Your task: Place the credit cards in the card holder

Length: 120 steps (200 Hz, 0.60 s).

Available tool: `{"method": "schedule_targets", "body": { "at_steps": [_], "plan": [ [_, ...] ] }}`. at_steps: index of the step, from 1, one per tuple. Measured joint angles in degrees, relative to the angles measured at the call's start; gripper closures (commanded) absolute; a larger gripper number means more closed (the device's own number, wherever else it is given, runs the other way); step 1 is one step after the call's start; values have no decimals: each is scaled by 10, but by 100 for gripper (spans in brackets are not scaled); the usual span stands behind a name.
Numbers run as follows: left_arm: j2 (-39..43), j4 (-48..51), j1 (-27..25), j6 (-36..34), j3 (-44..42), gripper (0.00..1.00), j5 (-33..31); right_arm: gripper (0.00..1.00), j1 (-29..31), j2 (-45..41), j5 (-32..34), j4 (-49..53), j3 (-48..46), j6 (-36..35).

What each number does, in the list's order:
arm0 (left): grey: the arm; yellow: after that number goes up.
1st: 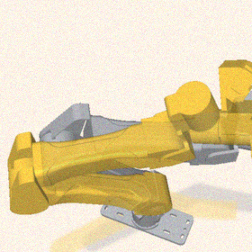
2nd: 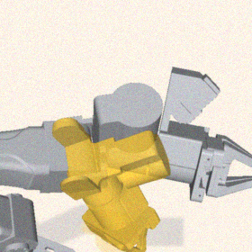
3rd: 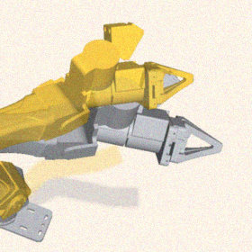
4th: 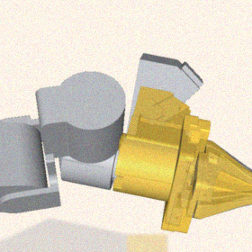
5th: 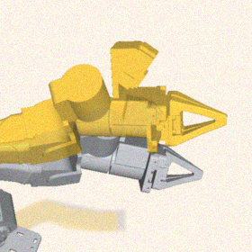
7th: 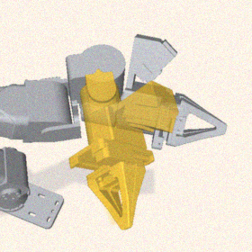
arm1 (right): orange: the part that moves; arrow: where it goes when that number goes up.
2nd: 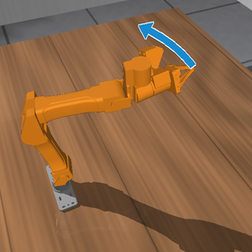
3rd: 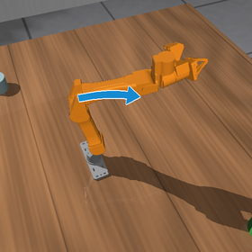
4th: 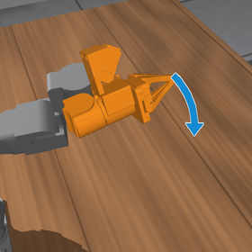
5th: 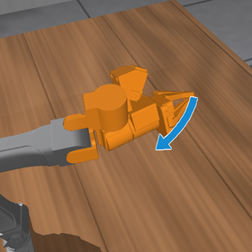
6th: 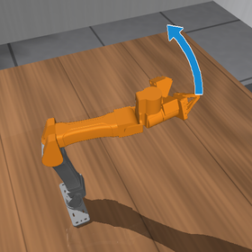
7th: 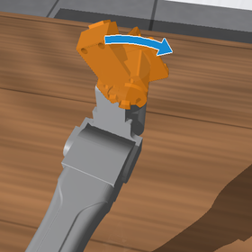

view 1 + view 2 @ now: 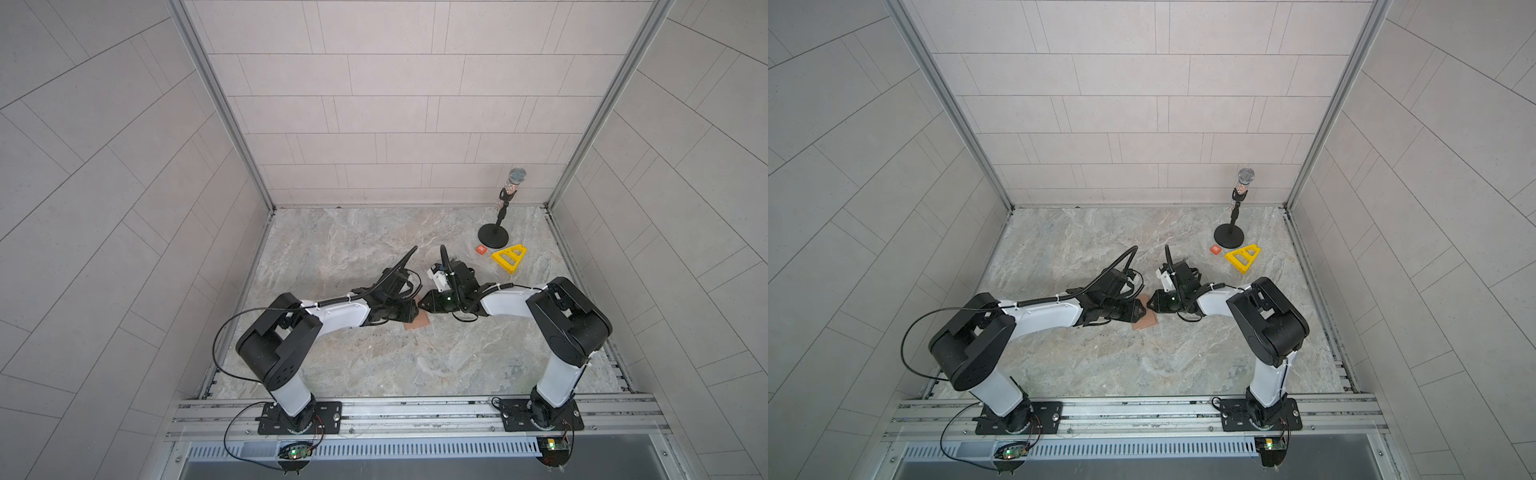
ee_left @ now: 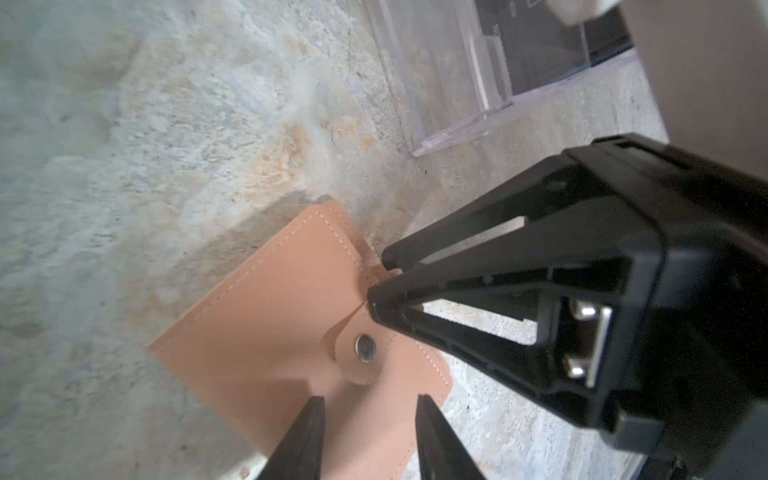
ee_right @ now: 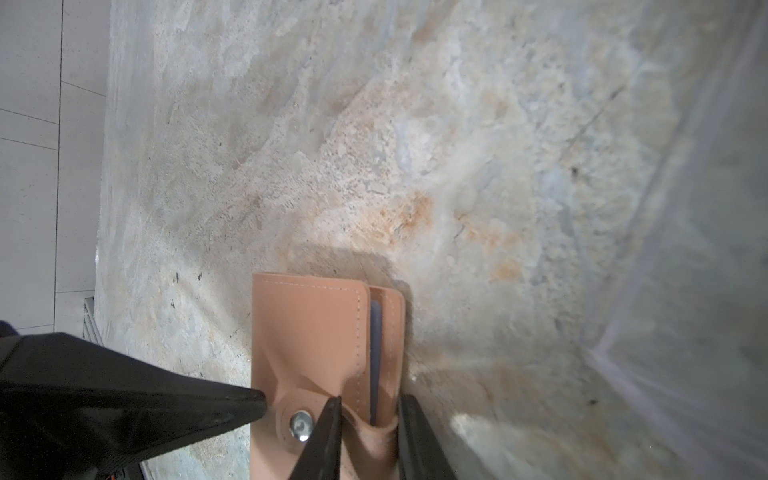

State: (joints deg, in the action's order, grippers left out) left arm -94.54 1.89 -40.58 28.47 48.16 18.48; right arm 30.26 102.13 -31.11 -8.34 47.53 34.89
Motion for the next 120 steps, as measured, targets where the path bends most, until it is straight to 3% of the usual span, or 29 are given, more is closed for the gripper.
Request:
{"method": "schedule_targets", "body": {
  "at_steps": [18,55,120],
  "plan": [
    [2,15,0,-6,14,66,-3,76,0,0,1,0,0,0],
    [1,19,0,-11,43,94,-3,76,1,0,2,0,1,0],
    [-40,10,9,-10,66,97,10,76,1,0,3,2,2,0]
  ]
}}
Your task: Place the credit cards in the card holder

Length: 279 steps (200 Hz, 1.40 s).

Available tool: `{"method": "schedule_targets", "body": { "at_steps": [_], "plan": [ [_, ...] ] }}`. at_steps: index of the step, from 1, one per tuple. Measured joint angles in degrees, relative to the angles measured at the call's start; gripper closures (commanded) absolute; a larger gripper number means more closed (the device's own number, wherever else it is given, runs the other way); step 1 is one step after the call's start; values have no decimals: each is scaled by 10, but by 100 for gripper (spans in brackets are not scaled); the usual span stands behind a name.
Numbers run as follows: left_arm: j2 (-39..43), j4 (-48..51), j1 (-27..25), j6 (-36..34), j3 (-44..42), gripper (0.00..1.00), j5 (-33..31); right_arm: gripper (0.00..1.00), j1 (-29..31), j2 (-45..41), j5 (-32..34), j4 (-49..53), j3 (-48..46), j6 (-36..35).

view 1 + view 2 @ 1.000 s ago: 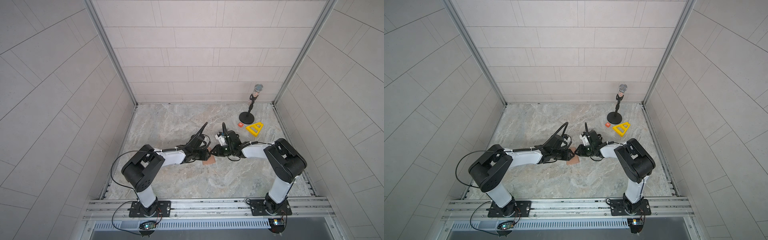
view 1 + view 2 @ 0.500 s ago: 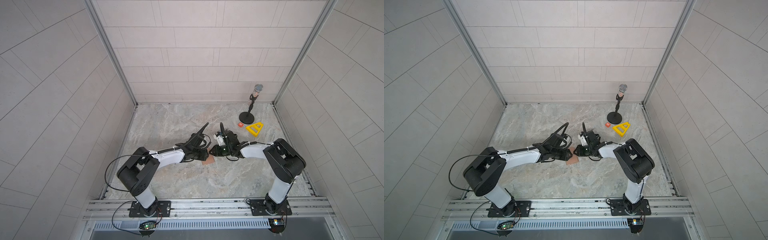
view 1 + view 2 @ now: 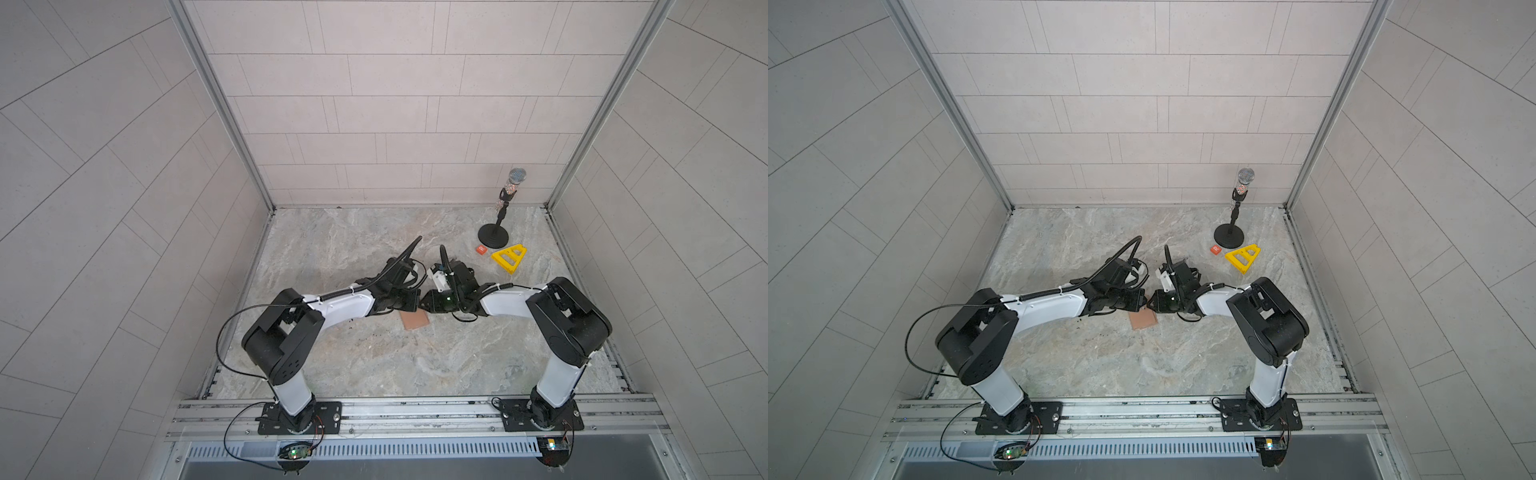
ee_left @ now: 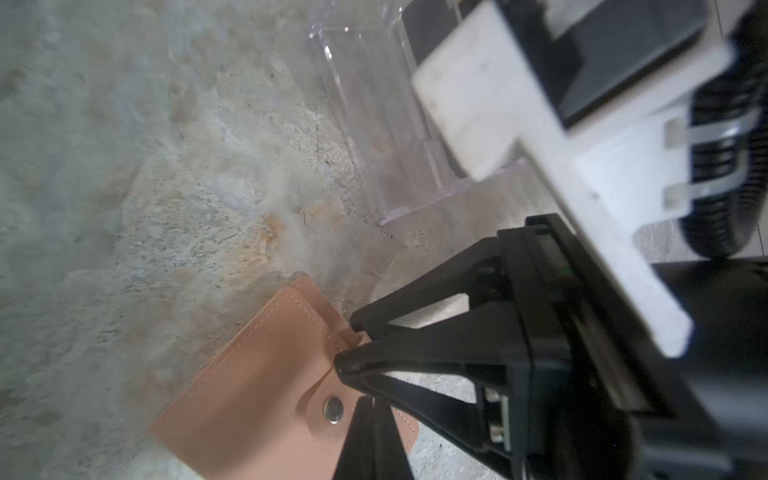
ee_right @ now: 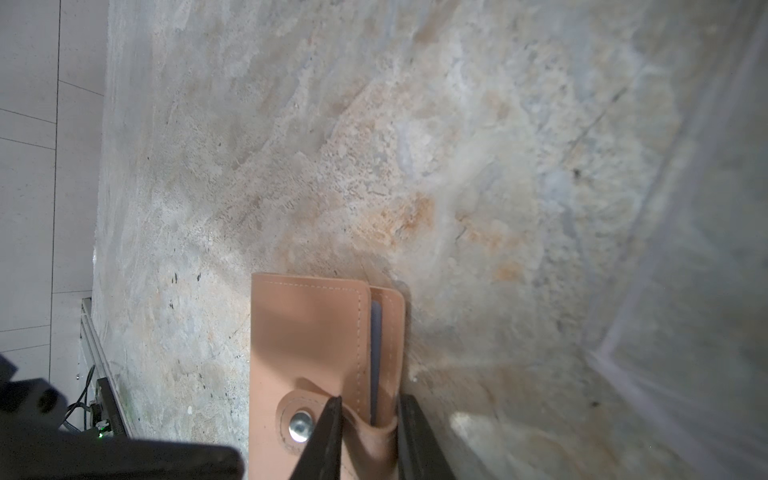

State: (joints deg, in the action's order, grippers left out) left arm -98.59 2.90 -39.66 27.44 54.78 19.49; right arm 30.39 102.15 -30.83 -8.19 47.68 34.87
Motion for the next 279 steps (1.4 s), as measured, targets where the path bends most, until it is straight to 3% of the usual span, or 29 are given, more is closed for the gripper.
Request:
{"method": "schedule_targets", "body": {
  "at_steps": [119,197,279],
  "plan": [
    [-24,-16,4,9,-9,93,9,76,1,0,2,7,3,-2],
    [-24,-79,9,-2,-47,90,9,76,3,0,5,12,6,-2],
    [-17,-104,9,-48,-63,75,15,76,5,0,10,20,11,-2]
  ]
}}
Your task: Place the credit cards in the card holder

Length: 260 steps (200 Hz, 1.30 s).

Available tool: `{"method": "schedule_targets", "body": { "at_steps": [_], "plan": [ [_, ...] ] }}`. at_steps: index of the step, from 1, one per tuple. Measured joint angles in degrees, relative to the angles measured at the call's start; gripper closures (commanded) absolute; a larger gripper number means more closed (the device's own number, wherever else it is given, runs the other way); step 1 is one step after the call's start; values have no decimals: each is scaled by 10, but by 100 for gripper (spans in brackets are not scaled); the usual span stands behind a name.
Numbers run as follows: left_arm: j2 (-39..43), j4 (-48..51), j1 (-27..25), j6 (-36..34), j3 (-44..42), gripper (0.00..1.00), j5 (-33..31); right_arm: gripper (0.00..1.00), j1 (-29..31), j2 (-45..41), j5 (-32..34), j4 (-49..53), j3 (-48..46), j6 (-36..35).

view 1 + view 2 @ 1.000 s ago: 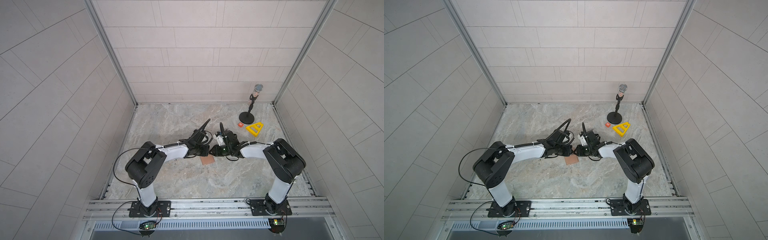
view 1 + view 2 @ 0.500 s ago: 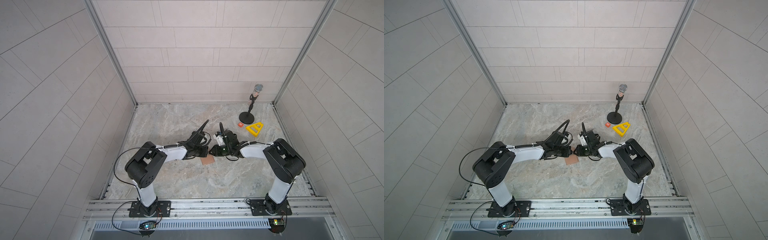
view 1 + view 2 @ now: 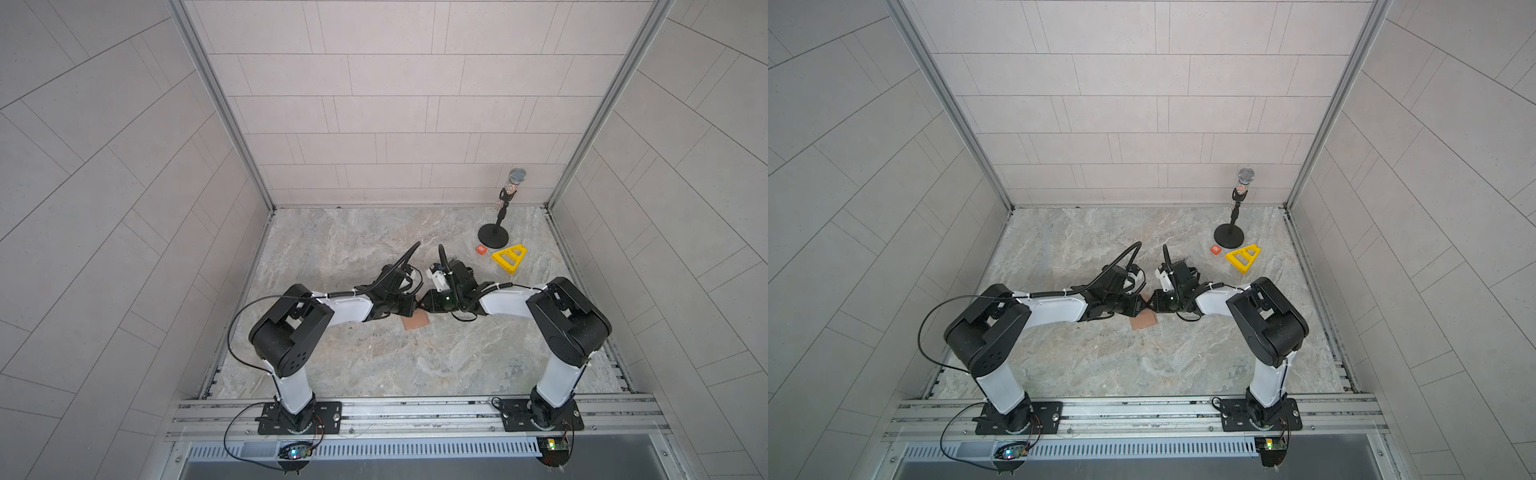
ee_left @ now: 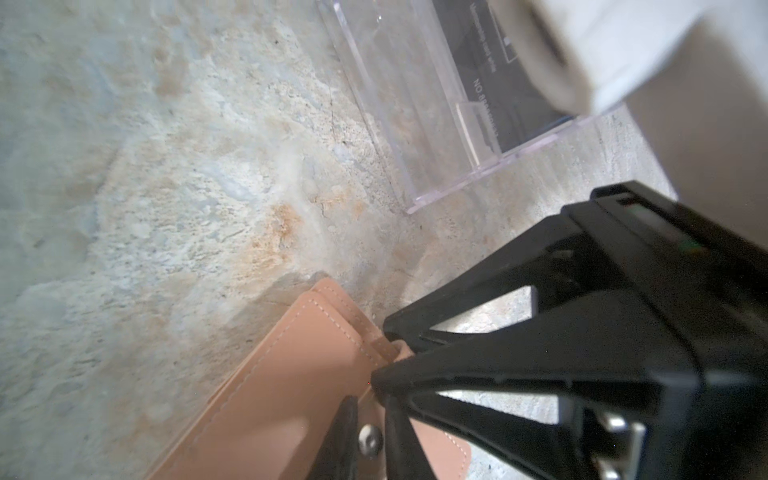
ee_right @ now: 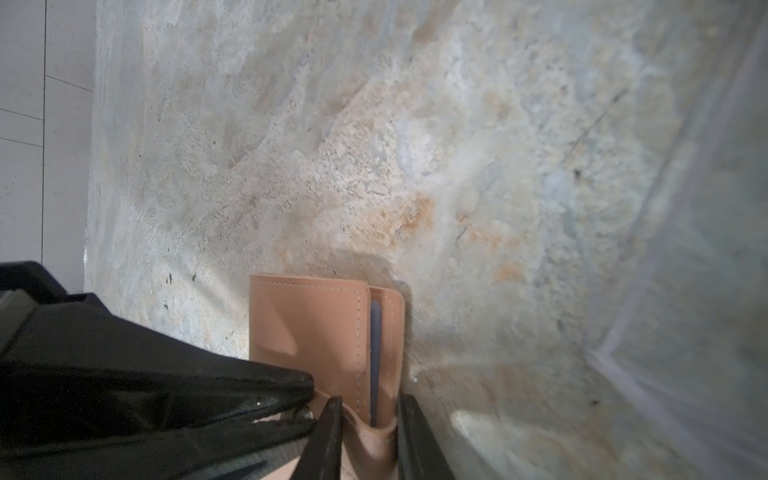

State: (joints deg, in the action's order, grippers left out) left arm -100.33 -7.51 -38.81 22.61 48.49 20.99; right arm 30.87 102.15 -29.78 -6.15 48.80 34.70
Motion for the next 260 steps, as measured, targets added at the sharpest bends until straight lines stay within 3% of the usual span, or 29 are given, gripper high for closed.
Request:
{"method": "schedule_targets", "body": {
  "at_steps": [108,192,260],
  "plan": [
    [11,5,-9,-42,-14,75,-29,76,2,0,3,2,2,0],
    [10,24,-17,-45,-8,84,-57,76,2,0,4,3,2,0],
    [9,24,-18,-44,-9,84,-59,76,3,0,5,6,4,0]
  ]
}}
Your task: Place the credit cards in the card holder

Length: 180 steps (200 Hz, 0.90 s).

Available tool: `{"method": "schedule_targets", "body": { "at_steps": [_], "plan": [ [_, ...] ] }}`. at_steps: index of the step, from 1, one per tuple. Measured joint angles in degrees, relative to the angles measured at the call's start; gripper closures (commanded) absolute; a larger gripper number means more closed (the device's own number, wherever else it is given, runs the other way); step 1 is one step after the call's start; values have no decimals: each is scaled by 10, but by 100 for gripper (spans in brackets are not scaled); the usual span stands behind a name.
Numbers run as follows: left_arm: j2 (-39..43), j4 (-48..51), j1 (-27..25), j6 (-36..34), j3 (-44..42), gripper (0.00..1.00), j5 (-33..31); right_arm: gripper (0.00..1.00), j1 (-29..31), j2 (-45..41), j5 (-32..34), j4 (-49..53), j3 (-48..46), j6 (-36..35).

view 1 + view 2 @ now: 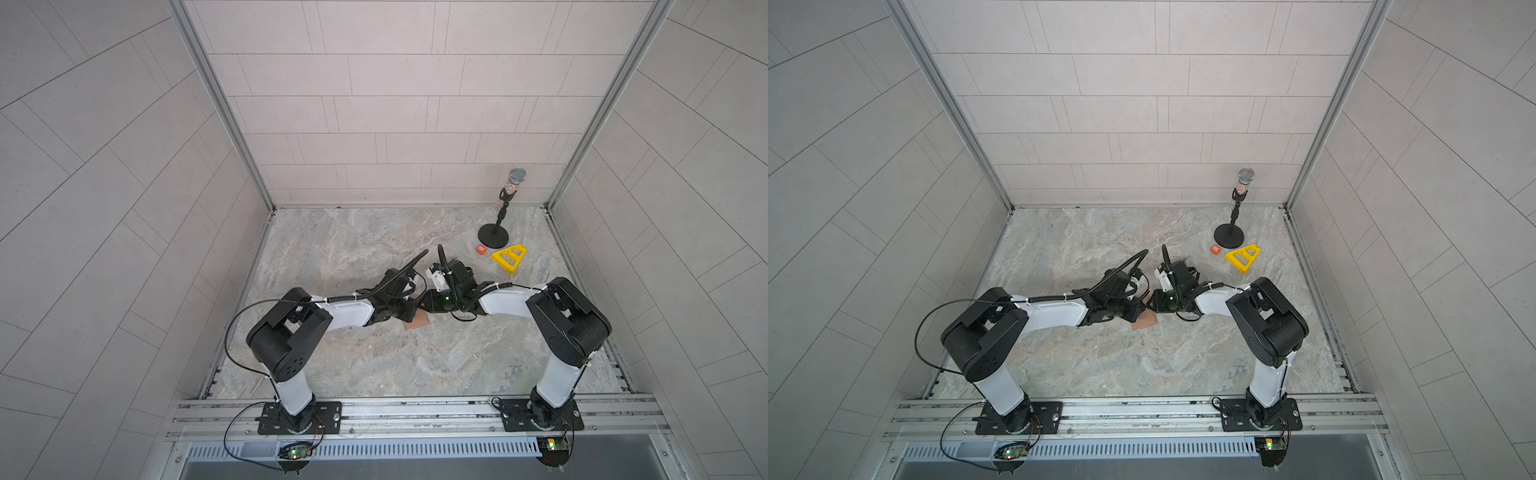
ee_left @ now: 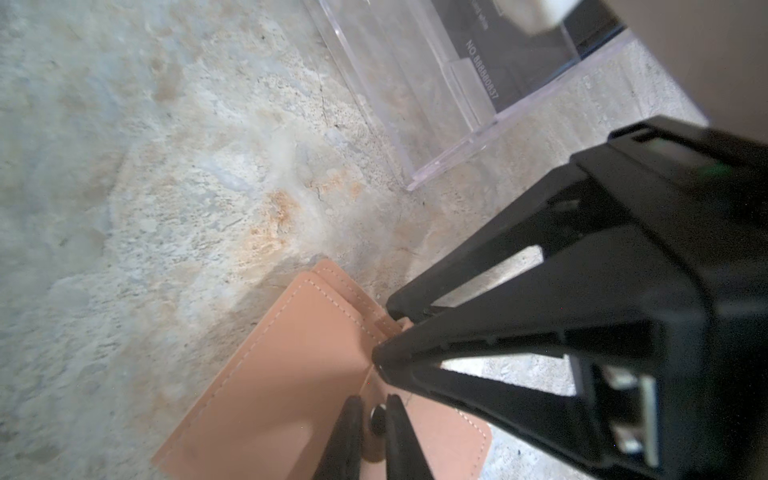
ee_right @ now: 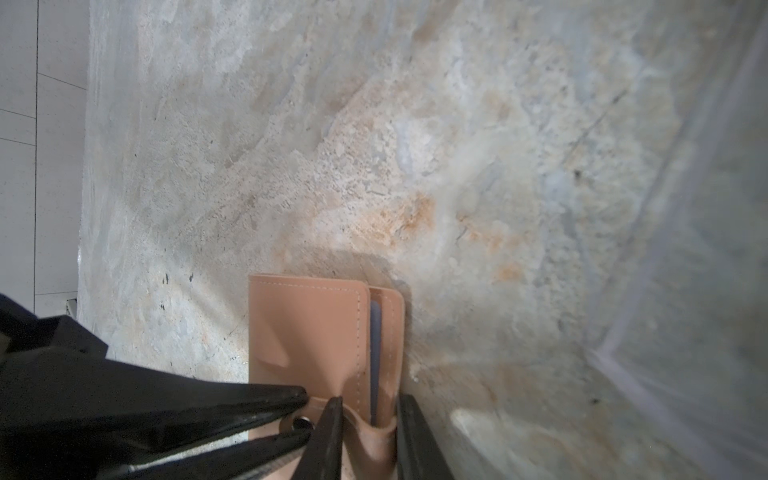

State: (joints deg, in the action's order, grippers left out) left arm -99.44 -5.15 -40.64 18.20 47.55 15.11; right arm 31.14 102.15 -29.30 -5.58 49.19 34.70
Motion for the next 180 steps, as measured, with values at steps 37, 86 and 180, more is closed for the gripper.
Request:
{"method": "schedule_targets", "body": {
  "at_steps": [37,86,180],
  "plan": [
    [1,0,0,6,0,81,0,76,0,0,0,3,1,0],
    [17,45,0,7,13,63,0,65,9,-10,9,14,1,0],
    [106,176,1,3,27,56,-49,57,16,-90,14,76,-6,-16]
  ]
}}
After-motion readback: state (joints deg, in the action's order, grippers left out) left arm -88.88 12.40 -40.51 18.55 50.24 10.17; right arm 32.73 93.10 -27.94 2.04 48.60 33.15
